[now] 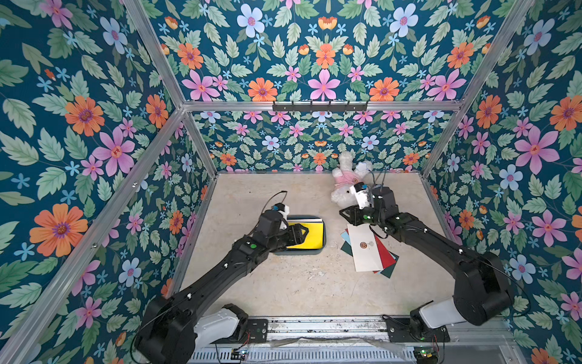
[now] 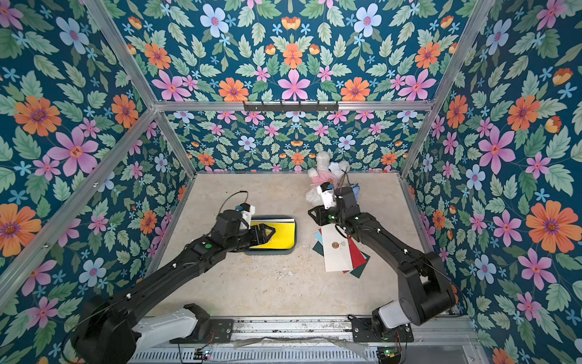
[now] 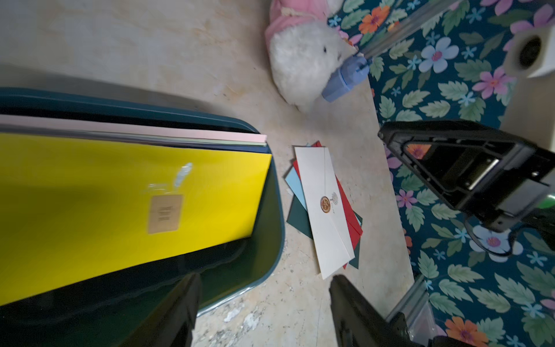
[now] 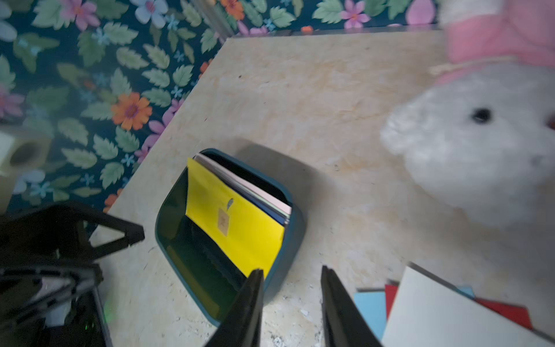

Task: Put the sealed envelopes into the storage box
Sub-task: Place the envelope in the storage box.

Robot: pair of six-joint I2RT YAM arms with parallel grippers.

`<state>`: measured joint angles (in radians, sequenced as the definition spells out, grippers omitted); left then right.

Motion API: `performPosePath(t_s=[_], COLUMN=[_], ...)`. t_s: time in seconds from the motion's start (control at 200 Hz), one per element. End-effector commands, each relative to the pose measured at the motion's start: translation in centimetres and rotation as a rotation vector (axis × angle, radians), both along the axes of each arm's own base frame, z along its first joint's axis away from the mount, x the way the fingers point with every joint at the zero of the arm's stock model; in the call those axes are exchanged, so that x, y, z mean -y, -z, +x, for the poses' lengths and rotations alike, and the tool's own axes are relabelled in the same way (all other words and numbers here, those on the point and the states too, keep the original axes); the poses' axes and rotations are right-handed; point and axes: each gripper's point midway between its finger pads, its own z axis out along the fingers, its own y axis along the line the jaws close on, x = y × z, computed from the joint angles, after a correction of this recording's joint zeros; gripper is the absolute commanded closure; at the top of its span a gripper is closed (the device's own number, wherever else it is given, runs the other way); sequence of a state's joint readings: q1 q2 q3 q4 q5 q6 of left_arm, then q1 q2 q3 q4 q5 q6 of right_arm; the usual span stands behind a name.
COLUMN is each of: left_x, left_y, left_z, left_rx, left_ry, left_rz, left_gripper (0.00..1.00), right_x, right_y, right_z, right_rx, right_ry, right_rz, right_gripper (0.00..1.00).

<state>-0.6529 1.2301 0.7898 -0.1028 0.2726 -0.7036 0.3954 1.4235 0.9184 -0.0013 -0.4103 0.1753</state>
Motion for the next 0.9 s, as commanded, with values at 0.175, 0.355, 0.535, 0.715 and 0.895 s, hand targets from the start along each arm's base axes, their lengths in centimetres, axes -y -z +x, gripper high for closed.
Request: performPosePath(t_s=[0.175,0.355,0.535,0.715,0.895], left_x=[11.1,17.3,19.4,19.3,19.4], left_y=[2.8,6.3,8.9,10.7,12.0], left_z=[0.9,0.4,1.0,1.0,0.7], left_rx=[-0.034,-0.11,-0.143,-0.169,-0.203], left_ry=[0.144,0.241,0.237,0.232,0.233], left_rz=[-0.019,0.0,0.052,0.078,0.082], left_gripper=[0.28,0.31,0.32,0.32,0.32], right_x=[10.5,12.8,12.5,12.7,12.4], right_y=[4.4,8.2,10.6,11.6,13.0], right_z=[-1.6,-2.5,-3.4,-3.5,-3.6], right_rx=[-0.108,-0.185,-0.236,-0.252,-0.287], right_ry=[0.443,0.575,0.567,0.571,0.563], right_rz=[0.087,0.052,0.071,0.049,0.048], right_gripper=[0.57,0.53,0.53,0.52,0.53])
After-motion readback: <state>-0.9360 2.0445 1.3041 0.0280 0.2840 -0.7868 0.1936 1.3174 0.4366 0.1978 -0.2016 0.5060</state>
